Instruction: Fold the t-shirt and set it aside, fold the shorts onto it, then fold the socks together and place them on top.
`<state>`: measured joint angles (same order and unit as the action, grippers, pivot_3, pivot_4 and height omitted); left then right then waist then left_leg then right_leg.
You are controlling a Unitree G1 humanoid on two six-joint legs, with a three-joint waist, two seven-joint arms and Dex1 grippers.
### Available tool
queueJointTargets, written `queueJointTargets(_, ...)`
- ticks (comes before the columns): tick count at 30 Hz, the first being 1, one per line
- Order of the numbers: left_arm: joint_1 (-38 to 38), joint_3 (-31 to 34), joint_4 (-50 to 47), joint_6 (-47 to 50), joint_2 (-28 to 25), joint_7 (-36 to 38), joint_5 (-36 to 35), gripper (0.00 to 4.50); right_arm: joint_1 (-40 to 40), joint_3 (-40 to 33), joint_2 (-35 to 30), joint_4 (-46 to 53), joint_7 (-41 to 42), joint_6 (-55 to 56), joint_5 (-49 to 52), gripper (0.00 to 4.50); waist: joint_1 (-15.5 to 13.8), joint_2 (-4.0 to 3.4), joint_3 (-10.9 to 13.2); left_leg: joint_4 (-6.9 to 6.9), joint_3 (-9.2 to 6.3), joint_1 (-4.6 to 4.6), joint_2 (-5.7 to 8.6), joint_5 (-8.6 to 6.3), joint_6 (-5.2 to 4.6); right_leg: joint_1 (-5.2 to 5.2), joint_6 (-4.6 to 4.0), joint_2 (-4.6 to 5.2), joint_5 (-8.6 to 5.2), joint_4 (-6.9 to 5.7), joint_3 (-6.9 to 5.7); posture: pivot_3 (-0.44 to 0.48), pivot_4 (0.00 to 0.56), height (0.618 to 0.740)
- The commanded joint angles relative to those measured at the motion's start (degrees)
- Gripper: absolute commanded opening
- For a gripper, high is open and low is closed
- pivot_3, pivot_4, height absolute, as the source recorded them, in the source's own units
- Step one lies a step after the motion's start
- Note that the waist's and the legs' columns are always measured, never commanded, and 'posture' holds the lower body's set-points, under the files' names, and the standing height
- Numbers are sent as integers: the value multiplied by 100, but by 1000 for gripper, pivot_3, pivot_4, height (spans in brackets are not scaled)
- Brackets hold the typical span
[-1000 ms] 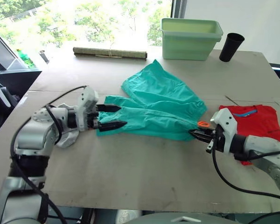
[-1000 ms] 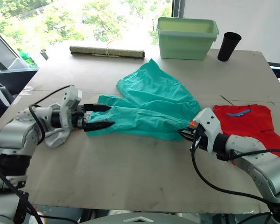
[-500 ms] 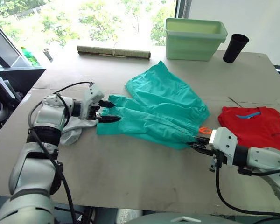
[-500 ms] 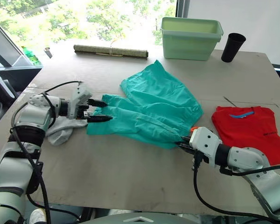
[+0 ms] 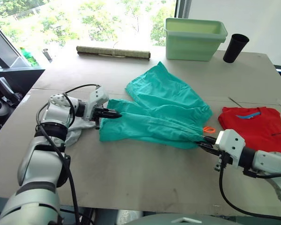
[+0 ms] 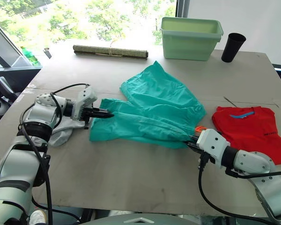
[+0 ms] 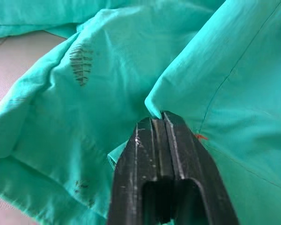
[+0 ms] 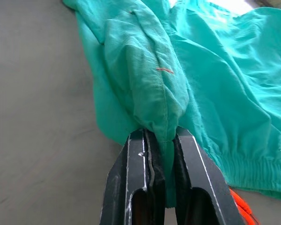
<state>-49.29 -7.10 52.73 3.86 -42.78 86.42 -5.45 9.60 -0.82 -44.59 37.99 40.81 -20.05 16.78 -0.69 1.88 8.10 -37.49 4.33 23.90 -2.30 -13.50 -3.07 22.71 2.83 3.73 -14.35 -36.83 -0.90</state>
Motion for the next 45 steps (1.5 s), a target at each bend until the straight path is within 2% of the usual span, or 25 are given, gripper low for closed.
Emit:
queueJointTargets(1, -44, 395, -462, 535, -195, 229, -408, 56, -124, -290, 1, -39, 74, 129, 63, 0, -1, 0, 0, 0, 0, 0, 0, 0, 0, 0, 0, 0, 0, 0, 0, 0, 150, 740)
queueJointTargets(6, 455, 528, -1629, 1534, -427, 560, -889, 56, -185, -529, -20, -188, 196, 139, 199, 0, 1, 0, 0, -1, 0, 0, 0, 0, 0, -1, 0, 1, 0, -2, 2, 0, 150, 740)
queueJointTargets(10, 1134, 380, -3212, 2882, -997, 608, -1908, 56, 107, -901, -157, -280, 477, 232, 281, 0, 10, 0, 1, 0, -2, 0, -4, 0, 1, 0, 0, 1, 0, -5, 3, 0, 150, 740)
queueJointTargets(11, 1325, 303, -3583, 3077, -1214, 608, -2162, 56, 205, -1024, -208, -274, 586, 239, 328, 0, 8, -1, 1, 0, -4, 0, -6, 0, 1, 0, 0, 1, 0, -6, 2, 0, 150, 740)
queueJointTargets(14, 2060, 29, -4841, 3609, -2319, 608, -3332, 56, 706, -1731, -515, -36, 1259, -164, 1059, 0, 17, -5, 3, 3, -2, -5, -8, 0, 1, 0, -2, 3, -1, -6, 6, 0, 150, 740)
queueJointTargets(16, 2310, 104, -5351, 4209, -3144, 608, -4344, 56, 1159, -2555, -933, 213, 2013, -657, 1822, 0, 8, -10, 8, 8, -1, -12, -10, 0, 1, -6, -8, 12, -4, -5, 4, 0, 150, 740)
queueJointTargets(18, 2277, 264, -5506, 4627, -3492, 608, -4961, 56, 1310, -3118, -1332, 317, 2516, -1081, 2434, 0, -11, -18, 13, 7, -3, -14, -10, 0, 1, -10, -12, 25, -7, -4, -2, 0, 150, 740)
queueJointTargets(21, 1805, 332, -5171, 4474, -2975, 479, -4491, 56, 527, -2877, -1715, -11, 2435, -1163, 2543, 0, -14, -28, 13, -4, -4, -34, -4, 1, 2, -27, -18, 26, -15, -4, -11, 0, 150, 740)
queueJointTargets(23, 1433, 184, -4731, 3779, -2359, 46, -3774, 56, -541, -1940, -1760, -645, 2015, -850, 1716, 0, -13, -35, 18, -5, -3, -50, 2, 1, 2, -37, -3, 28, -24, -4, -10, 0, 150, 740)
queueJointTargets(25, 769, -79, -3591, 2309, -1454, -965, -2476, 56, -2321, -446, -1351, -1912, 1581, -328, 274, 0, 7, -29, 18, -4, 0, -67, 7, 1, 3, -49, -6, 31, -22, -1, -4, 0, 150, 740)
queueJointTargets(26, 388, -83, -3009, 1821, -1064, -1464, -2054, 56, -3115, 100, -1031, -2580, 1393, -24, -300, 0, 10, -23, 33, -6, 4, -89, 9, 1, 4, -64, -11, 30, -19, -1, 3, 0, 150, 740)
queueJointTargets(28, -296, 46, -2006, 807, -521, -2254, -1428, 56, -4498, 738, -345, -3915, 983, 543, -1090, 0, 34, 2, 48, -6, 4, -77, 17, 8, 8, -55, -29, 17, 15, -3, 14, 0, 150, 740)
queueJointTargets(30, -1068, 362, -988, -166, -266, -3378, -995, 56, -5789, 1093, 94, -5251, -1, 1317, -2062, 0, 87, 9, 51, -48, -13, 9, 11, 17, 19, 12, -36, -24, 33, -10, 16, 0, 150, 740)
queueJointTargets(31, -1432, 442, -514, -835, -295, -4091, -663, 56, -6385, 1156, 211, -5839, -630, 1618, -2488, 0, 112, 9, 52, -63, -15, 52, 8, 30, 43, 53, -12, -35, 47, -18, 18, 0, 150, 740)
queueJointTargets(32, -1789, 549, -114, -1399, -404, -4695, -417, 56, -6923, 1098, 319, -6284, -1043, 1837, -2657, 0, 140, 8, 52, -60, -13, 108, 9, 30, 44, 108, -8, -34, 49, -18, 19, 0, 150, 740)
queueJointTargets(34, -2231, 689, 309, -2508, -705, -5315, -50, 56, -7591, 984, 331, -6737, -1461, 2449, -2820, 0, 166, 9, 49, -32, -12, 163, 18, 32, 49, 182, 21, -19, 69, -27, 3, 0, 150, 740)
queueJointTargets(36, -2448, 914, 460, -3161, -849, -5361, -78, 56, -7861, 894, 288, -6866, -1541, 2973, -2807, 0, 204, 8, 40, 28, -10, 170, 26, 31, 51, 208, 22, 9, 71, -19, -45, 0, 150, 740)
queueJointTargets(38, -2488, 1049, 438, -3687, -997, -5330, -59, 56, -7930, 718, 253, -6793, -1569, 3231, -2665, 0, 248, 5, 24, 32, 14, 168, 30, 31, 51, 198, 22, 36, 72, -20, -145, 0, 150, 740)
queueJointTargets(42, -2021, 1328, -276, -3792, -1120, -4768, -417, 56, -7436, 402, 67, -6183, -1154, 3444, -2240, 0, 213, -13, 32, 51, 123, 155, 0, 25, 41, 126, 22, 85, 67, 20, -318, 0, 150, 740)
queueJointTargets(43, -604, 1506, -1767, -3065, -1334, -4202, -1012, 56, -6356, 167, -76, -5332, -923, 3126, -1962, 0, 180, -28, 35, 34, 131, 156, -1, 25, 40, 114, 21, 87, 65, 30, -322, 0, 150, 740)
queueJointTargets(45, 1397, 1789, -3838, -2232, -1562, -3585, -1689, 56, -4803, -141, -229, -4148, -616, 2535, -1587, 0, 179, -49, 12, 38, 132, 148, -34, 27, 30, 66, 26, 102, 63, 95, -321, 0, 150, 740)
